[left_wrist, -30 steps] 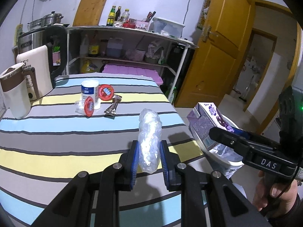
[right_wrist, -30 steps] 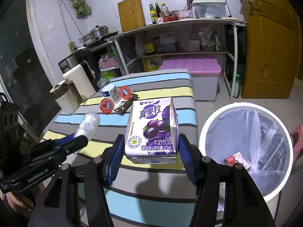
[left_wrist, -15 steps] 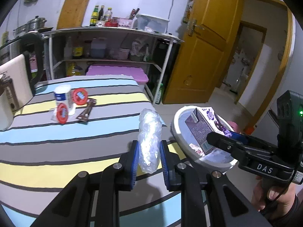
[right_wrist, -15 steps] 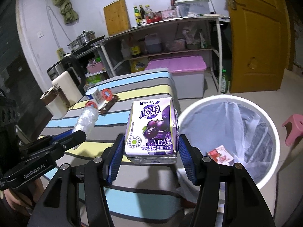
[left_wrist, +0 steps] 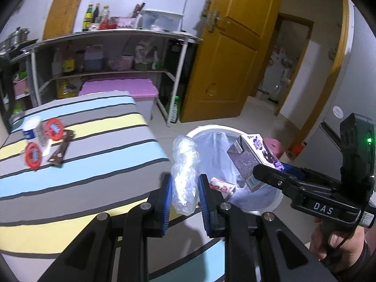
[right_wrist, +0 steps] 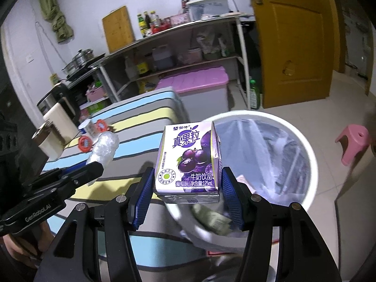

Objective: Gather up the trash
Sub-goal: 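Carry the milk box and plastic bag over the trash bin and open both tools, then move both open tools back toward the table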

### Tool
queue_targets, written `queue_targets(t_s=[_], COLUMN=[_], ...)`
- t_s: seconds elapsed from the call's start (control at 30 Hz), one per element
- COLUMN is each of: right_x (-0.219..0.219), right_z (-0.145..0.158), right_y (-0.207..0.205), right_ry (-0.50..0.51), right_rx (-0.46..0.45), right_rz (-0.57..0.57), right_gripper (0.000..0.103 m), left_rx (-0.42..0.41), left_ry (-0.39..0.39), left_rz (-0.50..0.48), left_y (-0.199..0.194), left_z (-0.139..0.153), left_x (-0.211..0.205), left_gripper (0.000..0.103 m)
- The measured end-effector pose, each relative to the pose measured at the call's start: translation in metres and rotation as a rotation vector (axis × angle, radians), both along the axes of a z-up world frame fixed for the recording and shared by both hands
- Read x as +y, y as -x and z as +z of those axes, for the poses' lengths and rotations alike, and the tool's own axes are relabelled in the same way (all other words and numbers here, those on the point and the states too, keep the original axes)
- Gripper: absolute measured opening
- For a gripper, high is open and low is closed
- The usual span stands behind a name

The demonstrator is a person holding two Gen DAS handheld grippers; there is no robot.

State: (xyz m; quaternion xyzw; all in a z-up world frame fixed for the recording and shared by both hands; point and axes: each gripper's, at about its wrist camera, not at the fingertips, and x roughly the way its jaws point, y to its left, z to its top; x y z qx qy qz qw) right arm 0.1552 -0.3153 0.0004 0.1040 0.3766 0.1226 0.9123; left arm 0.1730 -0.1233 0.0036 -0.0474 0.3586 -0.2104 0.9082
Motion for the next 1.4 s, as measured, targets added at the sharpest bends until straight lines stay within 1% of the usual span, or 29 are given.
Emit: queue_targets(t_s=[0.37,0.77,1.0,1.07,1.2,1.4], right_x=[-0.038,-0.056,-0.059,-0.06,-0.06,-0.056], right_z=[-0.016,-0.04,-0.052,-0.052,-0.051,-0.04], right_y=[-0.003,-0.013,-0.021,-0.021,-0.02,-0.016], right_ry=[0.004,0.012,0.017,0.012,0.017,0.03], right_rx=[0.047,0.12,0.165,0.164,0.158,0.132], right_rz=[-0.081,-0.107,-0.119,-0.119,-0.128,-0.122], right_gripper=[0.058,0.058,0.058,0.058,0.058,0.058], left_rx=[0.039,0.099,0.12,0.118,0.112,0.096], left_ry=[-0.008,-0.036,-0.029,-0.027,-0.021,-0.001], left_rz=[-0.102,-0.154,-0.157,-0.155,-0.146,-0.118], left_y=[-0.02,-0.046,-0.055,-0.054,-0.053,-0.046], left_z=[-0.017,-0.038,-0.043,-0.043,-0.041,-0.032], left_x=[-0.046,-0.076,-0.082,-0.081,-0.078,-0.064], left_gripper=[0.023,0.023,0.024,0.028,0.028,0.028])
